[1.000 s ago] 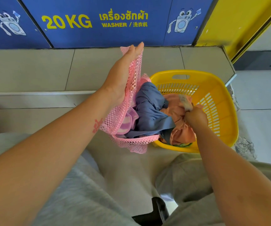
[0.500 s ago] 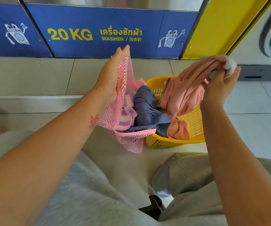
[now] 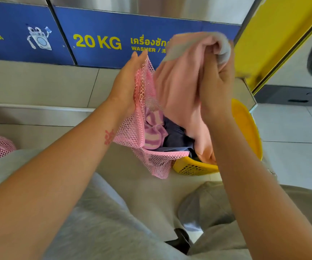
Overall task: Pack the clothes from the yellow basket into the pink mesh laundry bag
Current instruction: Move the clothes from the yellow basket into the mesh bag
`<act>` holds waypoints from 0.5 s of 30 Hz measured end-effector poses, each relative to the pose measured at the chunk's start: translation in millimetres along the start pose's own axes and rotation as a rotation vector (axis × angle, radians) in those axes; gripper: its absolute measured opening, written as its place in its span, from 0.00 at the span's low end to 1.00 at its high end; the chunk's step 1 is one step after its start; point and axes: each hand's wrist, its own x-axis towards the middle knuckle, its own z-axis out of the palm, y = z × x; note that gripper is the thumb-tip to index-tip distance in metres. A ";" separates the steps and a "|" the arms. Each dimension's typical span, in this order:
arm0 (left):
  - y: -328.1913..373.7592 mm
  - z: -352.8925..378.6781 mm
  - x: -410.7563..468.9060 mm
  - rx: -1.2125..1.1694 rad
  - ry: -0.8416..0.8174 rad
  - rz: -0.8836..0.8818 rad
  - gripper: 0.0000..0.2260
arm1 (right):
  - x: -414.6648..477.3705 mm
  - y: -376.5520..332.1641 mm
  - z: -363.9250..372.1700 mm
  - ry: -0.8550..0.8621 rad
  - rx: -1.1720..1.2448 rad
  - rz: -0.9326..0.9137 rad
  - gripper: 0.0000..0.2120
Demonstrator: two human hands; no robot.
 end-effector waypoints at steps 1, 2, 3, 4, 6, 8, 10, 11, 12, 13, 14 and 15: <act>1.8 0.7 -1.6 -0.048 -0.026 -0.013 0.30 | -6.6 7.3 7.8 -0.060 -0.074 0.084 0.05; 2.6 0.3 -1.4 -0.085 -0.039 -0.019 0.23 | -14.8 18.0 13.9 -0.158 -0.180 0.206 0.04; 3.4 -0.9 -0.7 -0.089 -0.036 -0.015 0.17 | -22.1 32.8 16.7 -0.303 -0.325 0.340 0.05; 3.6 -3.0 1.3 -0.056 -0.023 0.004 0.14 | -27.6 45.3 16.8 -0.511 -0.544 0.433 0.09; 3.8 -8.8 3.6 0.018 -0.015 0.029 0.14 | -40.4 66.6 13.7 -0.917 -0.982 0.444 0.15; 3.8 -12.9 4.3 0.074 -0.031 0.041 0.13 | -48.6 75.4 12.8 -0.964 -1.058 0.363 0.13; 3.2 -16.8 6.0 0.104 -0.026 0.041 0.11 | -49.4 82.0 7.1 -0.678 -0.995 0.273 0.14; 2.1 -18.2 6.5 0.114 -0.024 0.040 0.13 | -46.7 86.3 1.7 -0.550 -0.985 0.254 0.16; 0.8 -19.0 7.6 0.118 -0.021 0.040 0.16 | -44.7 90.1 -5.2 -0.468 -1.001 0.275 0.22; -0.1 -19.4 8.8 0.125 -0.015 0.039 0.20 | -42.8 94.0 -13.4 -0.422 -1.039 0.328 0.29; -0.7 -19.1 10.2 0.128 -0.019 0.039 0.21 | -40.7 98.7 -23.0 -0.402 -1.067 0.405 0.37; -1.0 -18.7 10.8 0.137 -0.025 0.040 0.21 | -39.9 104.2 -31.9 -0.418 -1.070 0.492 0.44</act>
